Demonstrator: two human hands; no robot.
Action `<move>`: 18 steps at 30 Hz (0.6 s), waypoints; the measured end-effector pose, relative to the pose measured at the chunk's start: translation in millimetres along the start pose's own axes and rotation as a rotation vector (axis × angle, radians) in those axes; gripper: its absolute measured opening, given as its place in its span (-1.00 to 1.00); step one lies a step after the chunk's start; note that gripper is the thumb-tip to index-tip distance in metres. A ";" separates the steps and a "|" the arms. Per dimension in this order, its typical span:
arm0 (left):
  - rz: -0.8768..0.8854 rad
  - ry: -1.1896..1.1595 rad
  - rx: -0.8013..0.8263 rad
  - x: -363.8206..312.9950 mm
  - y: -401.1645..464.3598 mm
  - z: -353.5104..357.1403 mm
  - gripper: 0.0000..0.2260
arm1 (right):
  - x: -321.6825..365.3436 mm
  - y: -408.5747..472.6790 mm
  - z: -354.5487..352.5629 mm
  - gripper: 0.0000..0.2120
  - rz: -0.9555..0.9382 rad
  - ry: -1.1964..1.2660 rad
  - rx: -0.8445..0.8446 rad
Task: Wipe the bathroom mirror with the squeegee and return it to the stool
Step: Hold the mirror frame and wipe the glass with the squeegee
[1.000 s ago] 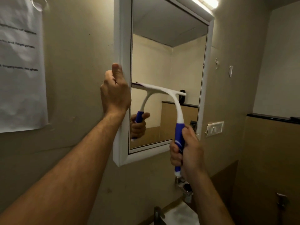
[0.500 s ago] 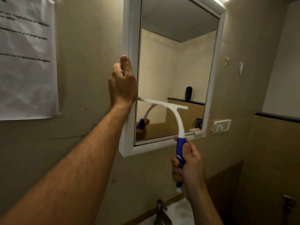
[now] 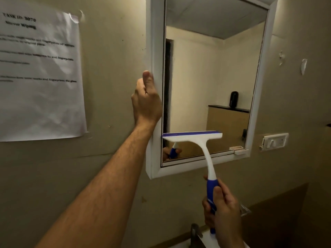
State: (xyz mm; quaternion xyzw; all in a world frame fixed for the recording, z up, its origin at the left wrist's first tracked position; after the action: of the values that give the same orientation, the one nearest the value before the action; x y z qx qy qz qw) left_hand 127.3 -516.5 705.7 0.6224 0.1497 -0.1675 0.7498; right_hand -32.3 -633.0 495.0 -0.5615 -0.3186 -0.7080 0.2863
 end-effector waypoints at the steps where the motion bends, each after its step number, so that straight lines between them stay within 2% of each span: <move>1: -0.004 0.003 0.001 -0.6 -0.3 0.1 -0.72 | 1.9 0.7 -2.5 -0.55 0.010 0.001 0.008; 5: -0.009 0.006 -0.006 0.0 0.4 1.0 -0.73 | 23.6 12.6 -5.2 -0.57 -0.032 -0.010 0.042; 8: -0.005 -0.011 -0.003 0.4 -0.3 1.5 -0.73 | 30.0 18.3 0.5 -0.63 -0.067 -0.005 0.008; 18: -0.003 -0.005 -0.017 4.8 1.2 4.4 -0.73 | -4.2 12.5 -3.5 -0.57 0.000 0.003 0.001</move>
State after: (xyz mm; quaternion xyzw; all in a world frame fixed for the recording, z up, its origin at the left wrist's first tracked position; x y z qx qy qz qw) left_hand 132.2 -520.9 705.5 0.6153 0.1501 -0.1687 0.7552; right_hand -24.0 -643.4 491.8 -0.5604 -0.3185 -0.7087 0.2869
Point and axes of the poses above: each hand's wrist, its own y-axis towards the middle knuckle, its own z-axis out of the palm, x = y × z, the point moved 1 cm from there along y, towards the middle knuckle, and after that the axes turned 12 degrees about z, right-handed, at the moved point
